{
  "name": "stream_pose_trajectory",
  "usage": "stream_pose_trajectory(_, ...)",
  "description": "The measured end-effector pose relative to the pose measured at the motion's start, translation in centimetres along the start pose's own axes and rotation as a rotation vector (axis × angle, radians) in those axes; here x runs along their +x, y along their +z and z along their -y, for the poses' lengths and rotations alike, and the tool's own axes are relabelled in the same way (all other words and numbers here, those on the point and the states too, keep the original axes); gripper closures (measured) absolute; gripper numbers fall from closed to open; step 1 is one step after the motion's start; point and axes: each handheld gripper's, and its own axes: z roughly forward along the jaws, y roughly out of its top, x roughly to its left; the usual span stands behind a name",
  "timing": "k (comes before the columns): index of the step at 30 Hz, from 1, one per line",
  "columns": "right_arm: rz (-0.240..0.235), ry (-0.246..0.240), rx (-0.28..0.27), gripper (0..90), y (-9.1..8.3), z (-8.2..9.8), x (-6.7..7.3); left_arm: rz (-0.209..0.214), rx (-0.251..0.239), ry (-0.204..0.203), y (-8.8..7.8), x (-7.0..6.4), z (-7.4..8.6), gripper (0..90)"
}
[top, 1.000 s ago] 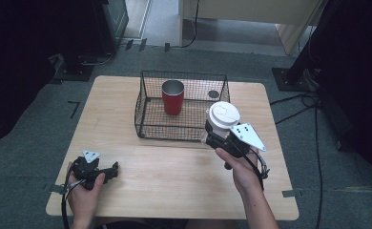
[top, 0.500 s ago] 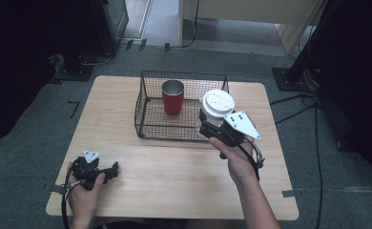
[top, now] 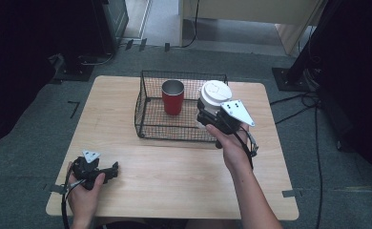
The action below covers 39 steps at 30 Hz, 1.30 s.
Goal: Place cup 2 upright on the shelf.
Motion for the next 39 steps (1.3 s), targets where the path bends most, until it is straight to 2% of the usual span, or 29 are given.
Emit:
stream_pose_trajectory(10, 0.029, 0.020, 0.012, 16.1, 2.2, 0.3, -0.3, 0.000, 0.000, 0.000, 0.0, 0.0, 0.0, 0.0)
stream_pose_trajectory(19, 0.050, 0.007, 0.027, 15.9, 4.4, 0.7, -0.1, 0.000, 0.001, 0.000, 0.0, 0.0, 0.0, 0.0)
stream_pose_trajectory(27, 0.054, -0.025, 0.011, 16.0, 5.8, 0.8, 0.3, 0.000, 0.000, -0.001, 0.0, 0.0, 0.0, 0.0)
stream_pose_trajectory(33, 0.059, 0.001, 0.017, 15.9, 6.9, 0.9, 0.5, 0.000, 0.000, -0.001, 0.0, 0.0, 0.0, 0.0)
stream_pose_trajectory(35, 0.065, -0.009, 0.010, 15.9, 7.4, 1.2, 0.6, 0.001, 0.001, -0.001, 0.0, 0.0, 0.0, 0.0)
stream_pose_trajectory(39, 0.079, -0.001, 0.010, 15.9, 8.3, 1.5, 0.6, 0.001, 0.001, 0.000, 0.0, 0.0, 0.0, 0.0)
